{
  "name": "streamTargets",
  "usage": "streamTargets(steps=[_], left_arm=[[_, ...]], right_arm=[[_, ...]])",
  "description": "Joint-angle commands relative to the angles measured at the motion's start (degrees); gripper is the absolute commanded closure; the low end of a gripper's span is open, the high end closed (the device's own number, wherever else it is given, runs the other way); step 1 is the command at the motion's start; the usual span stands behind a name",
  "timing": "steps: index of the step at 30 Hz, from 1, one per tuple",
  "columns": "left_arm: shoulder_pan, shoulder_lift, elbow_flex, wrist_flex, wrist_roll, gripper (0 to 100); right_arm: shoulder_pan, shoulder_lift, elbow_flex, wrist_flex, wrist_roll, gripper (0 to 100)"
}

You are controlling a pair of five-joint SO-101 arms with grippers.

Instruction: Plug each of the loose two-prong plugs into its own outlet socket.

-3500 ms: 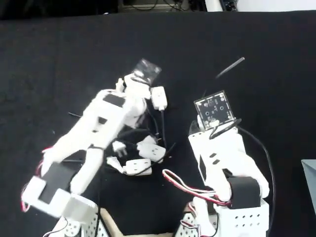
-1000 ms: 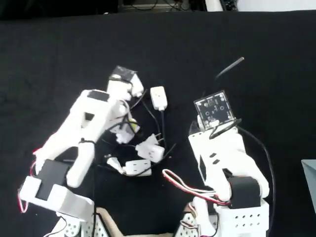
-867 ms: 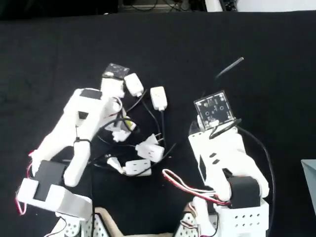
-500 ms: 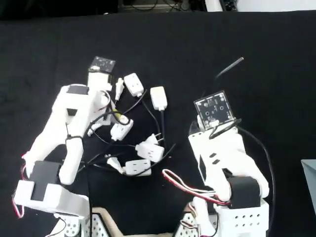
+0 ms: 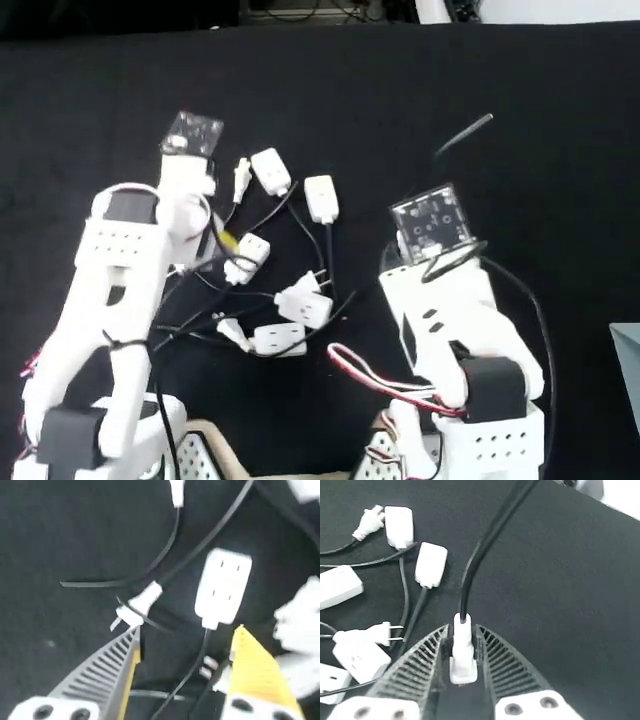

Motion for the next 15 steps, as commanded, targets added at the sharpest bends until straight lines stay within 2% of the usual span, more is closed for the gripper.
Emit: streamTargets(steps=[1,5,12,15], left_arm=[[0.04,-4.22,5.14,-0.35,-1.05,71],[-0.04,-7.82,13.58,-6.33,-0.88,71],[-0.84,-8.97,24.4,-16.79,-1.58,80],[-2.24,-8.97,27.12,-19.16,-4.92,81]], right_arm=[[-5.27,0.84,-0.66,-0.97,0.79,98.6],[-8.09,6.29,-1.71,-2.29,0.7,98.6],[-8.26,16.57,-6.2,-3.87,0.62,98.6],[-9.49,17.36,-7.16,-3.87,0.62,98.6]])
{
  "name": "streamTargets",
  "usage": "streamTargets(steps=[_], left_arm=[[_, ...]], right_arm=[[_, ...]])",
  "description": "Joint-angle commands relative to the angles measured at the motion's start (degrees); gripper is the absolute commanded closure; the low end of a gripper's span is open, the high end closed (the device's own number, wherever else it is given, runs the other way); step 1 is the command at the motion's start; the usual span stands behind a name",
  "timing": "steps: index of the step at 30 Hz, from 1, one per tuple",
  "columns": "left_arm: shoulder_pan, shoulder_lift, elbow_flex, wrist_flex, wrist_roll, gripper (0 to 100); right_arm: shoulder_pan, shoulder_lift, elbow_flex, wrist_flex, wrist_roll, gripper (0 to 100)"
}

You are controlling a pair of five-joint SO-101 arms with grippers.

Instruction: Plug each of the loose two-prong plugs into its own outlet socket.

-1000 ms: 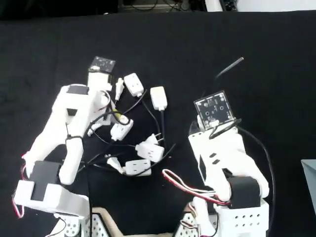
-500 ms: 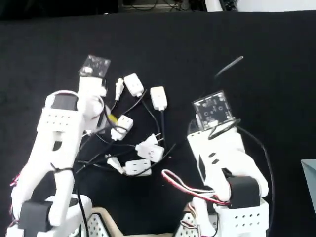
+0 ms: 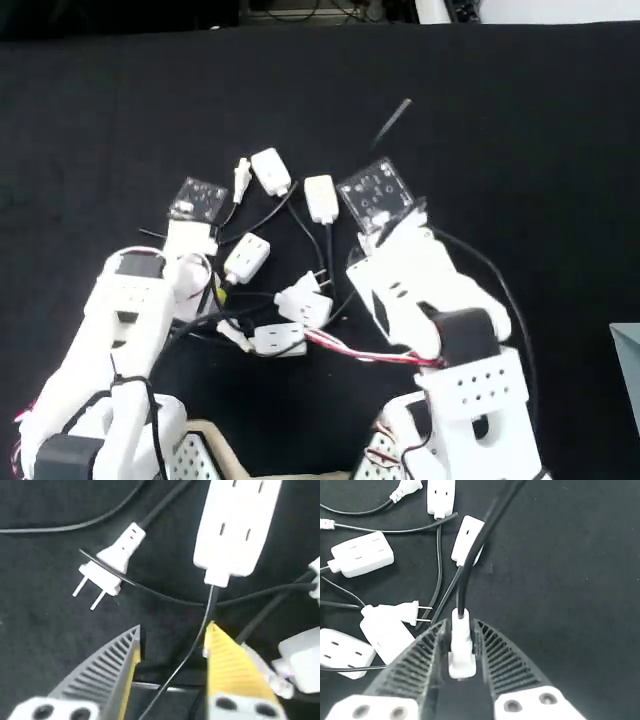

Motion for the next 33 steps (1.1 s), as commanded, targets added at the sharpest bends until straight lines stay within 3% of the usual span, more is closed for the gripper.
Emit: streamTargets(steps=[1,9,15,22,27,33], left_arm=[[-2.42,-1.49,1.89,-4.04,-3.43,81],[-11.91,-1.49,3.74,-9.67,-8.88,89],[-12.88,-2.02,5.05,-10.02,-8.79,89],[-13.32,-2.11,4.18,-9.67,-0.62,68],[-12.79,-4.31,1.8,-5.45,-0.79,69],[-12.97,-17.41,-1.89,3.08,0.79,69]], right_arm=[[-2.46,0.84,-3.82,-1.14,0.35,98.5],[-8.0,2.15,-3.12,-6.07,-5.71,98.4],[-10.46,7.96,-3.03,-13.54,-10.55,98.5],[-10.55,12.0,-3.03,-21.45,-14.15,98.6],[-10.55,12.0,-3.03,-21.45,-15.03,98.6],[-10.55,12.0,-2.42,-21.8,-15.03,98.6]])
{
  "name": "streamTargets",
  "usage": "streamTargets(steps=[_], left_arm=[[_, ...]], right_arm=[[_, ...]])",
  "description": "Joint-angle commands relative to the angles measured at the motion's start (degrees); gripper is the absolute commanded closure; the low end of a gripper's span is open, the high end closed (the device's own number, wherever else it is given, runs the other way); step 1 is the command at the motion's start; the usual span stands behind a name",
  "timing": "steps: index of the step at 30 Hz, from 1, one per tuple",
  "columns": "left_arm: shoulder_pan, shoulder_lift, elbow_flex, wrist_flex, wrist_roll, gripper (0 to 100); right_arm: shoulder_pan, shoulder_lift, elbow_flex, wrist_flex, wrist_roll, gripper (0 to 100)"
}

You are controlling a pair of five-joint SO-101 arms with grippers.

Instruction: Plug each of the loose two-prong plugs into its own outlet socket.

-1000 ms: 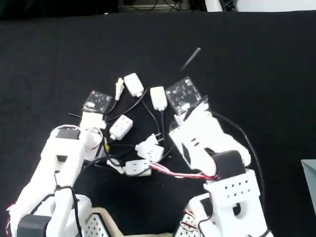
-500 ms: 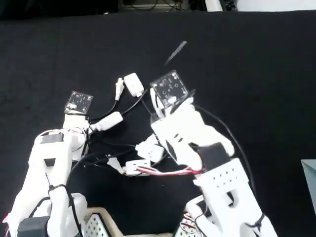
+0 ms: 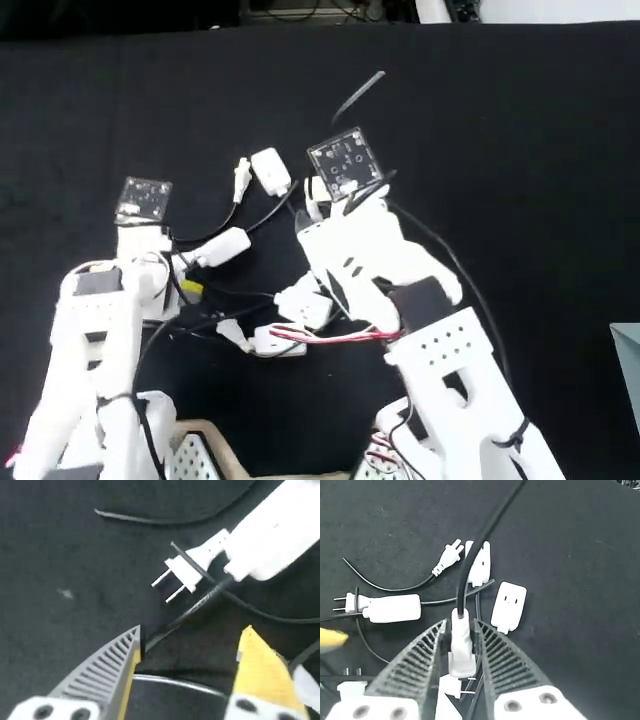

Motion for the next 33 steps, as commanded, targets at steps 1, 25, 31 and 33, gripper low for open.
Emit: streamTargets(steps=[1,25,31,33], left_arm=[[-0.48,-9.32,-4.18,2.99,3.69,69],[2.42,22.68,-21.14,-8.53,9.93,70],[6.73,27.43,-22.99,-6.59,9.76,70],[8.22,26.81,-22.11,-4.66,9.67,70]], right_arm=[[-0.62,-0.04,-1.89,-1.14,-0.79,98.6],[-0.7,-0.13,1.45,-0.79,-0.79,98.6],[-0.7,-0.13,1.54,-0.79,-0.79,98.6],[-0.62,-0.13,1.54,-0.79,-0.79,98.6]])
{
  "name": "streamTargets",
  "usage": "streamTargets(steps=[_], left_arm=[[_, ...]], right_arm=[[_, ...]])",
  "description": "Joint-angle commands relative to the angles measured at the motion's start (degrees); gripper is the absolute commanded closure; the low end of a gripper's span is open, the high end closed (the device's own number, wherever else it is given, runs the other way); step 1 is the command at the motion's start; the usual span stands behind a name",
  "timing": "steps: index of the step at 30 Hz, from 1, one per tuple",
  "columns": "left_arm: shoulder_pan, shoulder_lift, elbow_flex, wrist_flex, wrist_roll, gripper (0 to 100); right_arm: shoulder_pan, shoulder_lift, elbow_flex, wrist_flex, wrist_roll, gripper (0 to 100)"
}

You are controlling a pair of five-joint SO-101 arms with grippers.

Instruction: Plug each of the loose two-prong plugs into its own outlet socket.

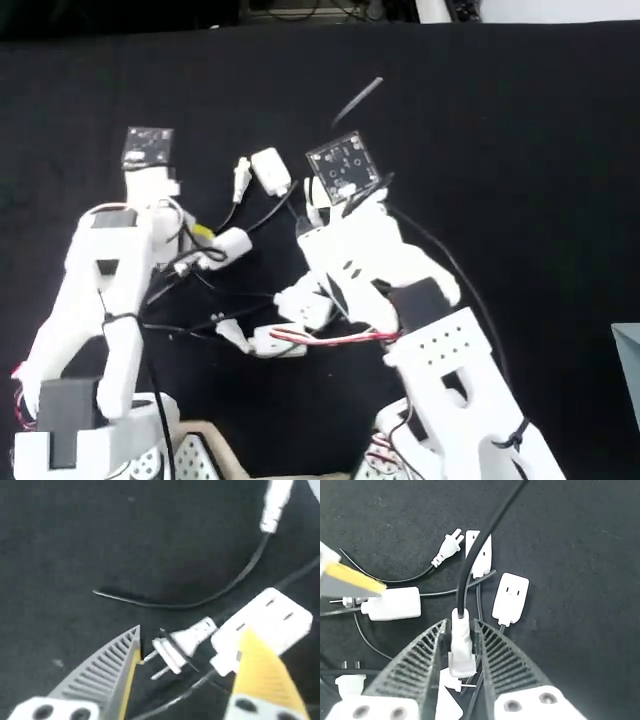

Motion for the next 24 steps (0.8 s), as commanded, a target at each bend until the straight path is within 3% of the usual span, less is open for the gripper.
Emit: streamTargets(steps=[1,11,18,21,24], left_arm=[[3.21,-1.05,-1.36,2.55,0.26,70],[2.77,-3.25,-0.22,4.4,0.26,70],[-3.74,-12.92,-7.34,14.77,0.7,70],[-7.96,-17.14,-6.11,16.88,0.62,70],[-11.56,-20.66,-0.75,16.62,0.35,70]], right_arm=[[-0.53,-0.13,-0.22,-0.79,-0.53,98.6],[-0.53,-0.13,-0.22,-0.79,-0.53,98.6],[-0.7,-0.13,-0.22,-1.41,-0.53,98.6],[-0.7,0.31,0.75,-6.24,-0.53,98.7],[-2.11,0.31,6.29,-17.58,-0.53,98.7]])
